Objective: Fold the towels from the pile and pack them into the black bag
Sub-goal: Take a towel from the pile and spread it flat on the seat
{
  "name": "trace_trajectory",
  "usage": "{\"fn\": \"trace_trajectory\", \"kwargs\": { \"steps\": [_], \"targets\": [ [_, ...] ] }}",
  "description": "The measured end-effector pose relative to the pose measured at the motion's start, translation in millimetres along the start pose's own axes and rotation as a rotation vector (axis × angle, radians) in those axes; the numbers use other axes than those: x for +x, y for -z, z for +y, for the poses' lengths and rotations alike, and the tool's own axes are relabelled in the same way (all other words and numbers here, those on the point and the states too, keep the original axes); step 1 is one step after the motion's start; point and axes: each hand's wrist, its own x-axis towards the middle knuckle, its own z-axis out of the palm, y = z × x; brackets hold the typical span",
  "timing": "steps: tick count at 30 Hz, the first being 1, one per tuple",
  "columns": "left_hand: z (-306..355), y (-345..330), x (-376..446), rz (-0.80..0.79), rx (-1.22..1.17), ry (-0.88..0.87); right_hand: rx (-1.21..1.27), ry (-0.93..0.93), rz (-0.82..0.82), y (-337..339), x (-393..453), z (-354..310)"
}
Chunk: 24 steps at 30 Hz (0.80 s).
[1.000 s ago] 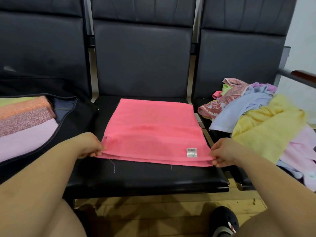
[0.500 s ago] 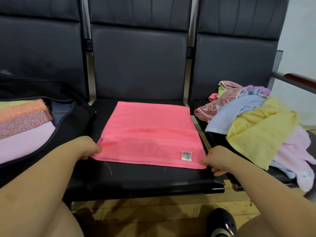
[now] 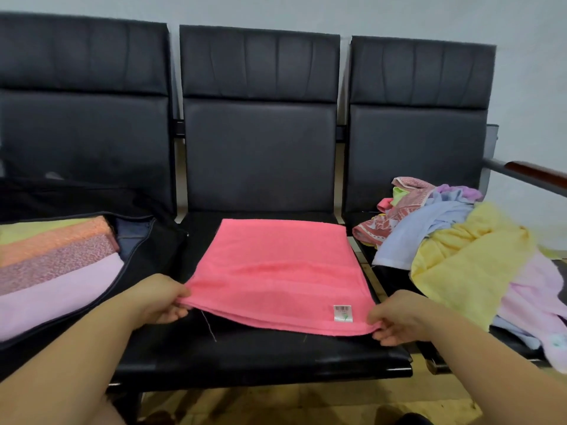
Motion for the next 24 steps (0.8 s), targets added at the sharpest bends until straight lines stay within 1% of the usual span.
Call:
{"fn": "trace_trajectory", "kwargs": {
  "steps": [3,6,8,11,15,17,19,21,23,24],
  "targets": [
    [8,6,-14,0.006,-0.227,-0.139,0.153,0.022,-0.135,11,-10,-7],
    [22,17,-35,0.029,-0.439,-0.295,0.321,0.117,-0.171,27,-28,-24],
    [33,26,-53,-0.006,-0.545,-0.371,0.436,0.226,-0.155,39,-46,-38],
    [55,44,-81,-0.024,-0.659,-0.496,0.610,0.454,-0.107,59,-74,-62],
    [99,74,-126,-0.086,-0.924,-0.658,0.886,0.741,-0.071,83,-122,-96],
    [117,86,-149,-0.142,-1.023,-0.782,0.992,0.833,-0.094,95,-142,-109],
    [130,92,-162,-0.173,-1.053,-0.895,1.039,0.895,-0.115,103,-150,-119],
    [136,91,-159,-0.147,-1.055,-0.874,1.034,0.891,-0.095,106,-143,-125],
    [134,81,-142,-0.105,-1.062,-0.772,0.971,0.852,-0.072,98,-128,-123],
    [129,73,-131,-0.074,-1.052,-0.691,0.945,0.811,-0.082,92,-114,-120]
  ]
}}
